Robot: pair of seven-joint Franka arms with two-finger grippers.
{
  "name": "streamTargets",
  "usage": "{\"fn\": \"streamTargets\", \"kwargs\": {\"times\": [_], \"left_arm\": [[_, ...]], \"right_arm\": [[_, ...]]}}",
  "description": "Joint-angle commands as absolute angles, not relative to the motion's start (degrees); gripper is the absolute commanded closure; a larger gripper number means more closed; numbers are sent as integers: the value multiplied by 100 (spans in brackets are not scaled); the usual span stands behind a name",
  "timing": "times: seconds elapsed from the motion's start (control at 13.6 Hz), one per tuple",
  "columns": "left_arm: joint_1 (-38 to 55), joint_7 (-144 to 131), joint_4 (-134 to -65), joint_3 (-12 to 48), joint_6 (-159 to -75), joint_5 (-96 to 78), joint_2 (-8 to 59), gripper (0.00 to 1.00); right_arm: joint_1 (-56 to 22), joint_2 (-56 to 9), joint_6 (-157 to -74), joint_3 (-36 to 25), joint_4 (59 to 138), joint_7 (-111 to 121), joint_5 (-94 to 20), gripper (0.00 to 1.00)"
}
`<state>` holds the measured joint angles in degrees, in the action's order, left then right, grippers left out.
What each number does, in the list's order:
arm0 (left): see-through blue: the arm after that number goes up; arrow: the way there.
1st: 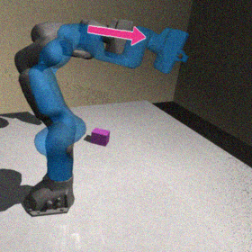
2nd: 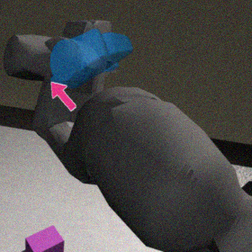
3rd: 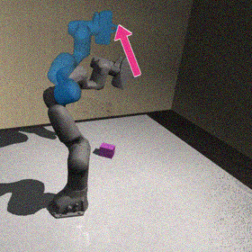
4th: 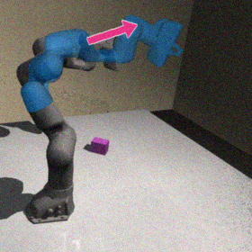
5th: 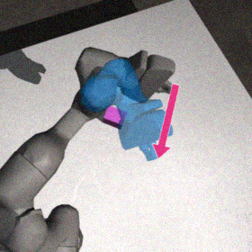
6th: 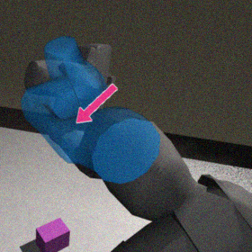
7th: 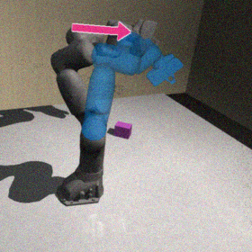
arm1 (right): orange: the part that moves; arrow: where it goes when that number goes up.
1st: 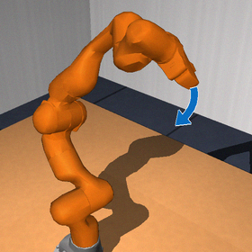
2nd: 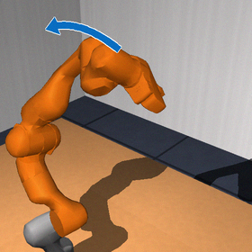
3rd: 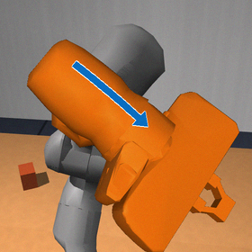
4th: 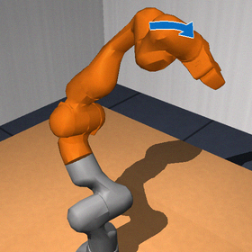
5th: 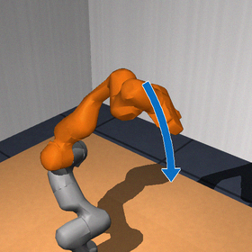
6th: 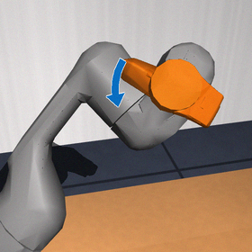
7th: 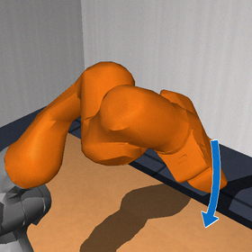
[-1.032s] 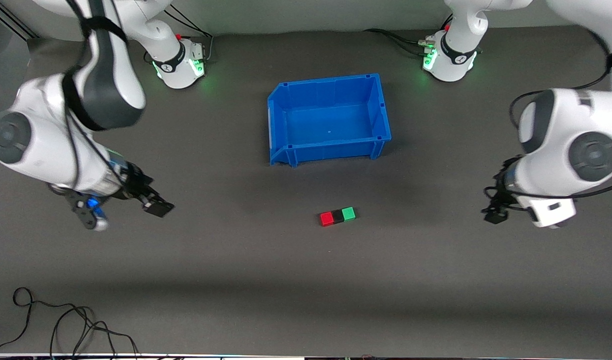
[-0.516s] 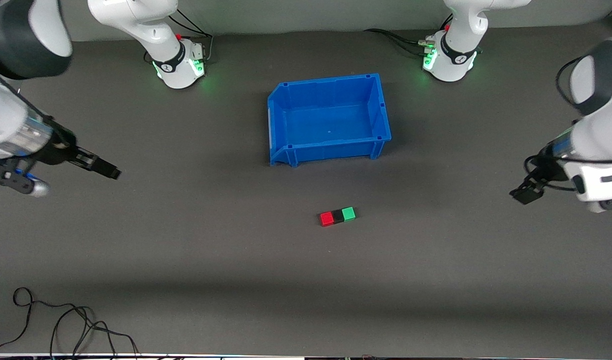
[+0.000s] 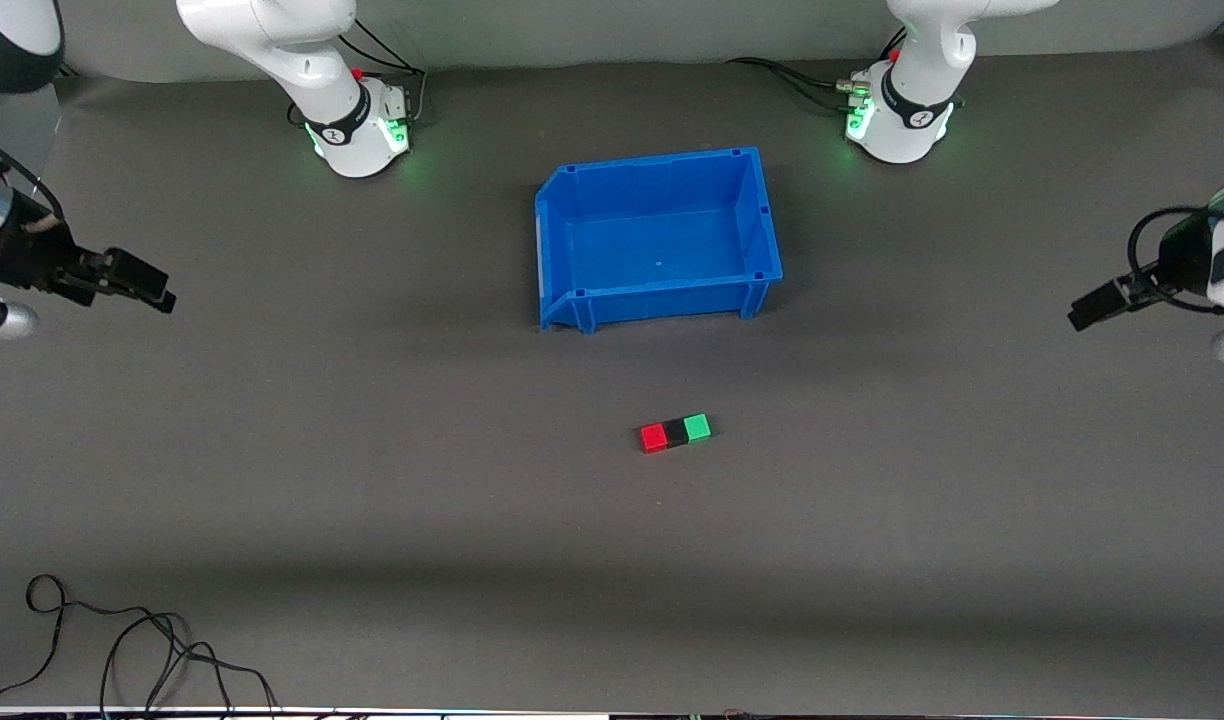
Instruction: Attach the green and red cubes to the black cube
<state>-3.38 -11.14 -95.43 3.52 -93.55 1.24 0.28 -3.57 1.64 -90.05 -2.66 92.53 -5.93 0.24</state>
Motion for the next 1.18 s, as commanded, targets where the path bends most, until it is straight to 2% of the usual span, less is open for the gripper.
{"fn": "streamTargets", "kwargs": {"times": [0.0, 0.22, 0.52, 1.11], "left_arm": [[-387, 531, -9265, 404, -8809, 97, -9, 0], [-440, 887, -9167, 439, -8868, 132, 149, 0], [-439, 914, -9176, 439, -8999, 149, 150, 2], [-492, 791, -8974, 431, -9070, 176, 308, 0]], "right_arm": [[-325, 237, -8833, -272, 9114, 174, 149, 0], [-88, 202, -8842, -255, 9149, 202, 71, 0], [-114, 193, -8833, -272, 9176, 159, 70, 0], [-132, 149, -8701, -272, 9123, 106, 62, 0]]}}
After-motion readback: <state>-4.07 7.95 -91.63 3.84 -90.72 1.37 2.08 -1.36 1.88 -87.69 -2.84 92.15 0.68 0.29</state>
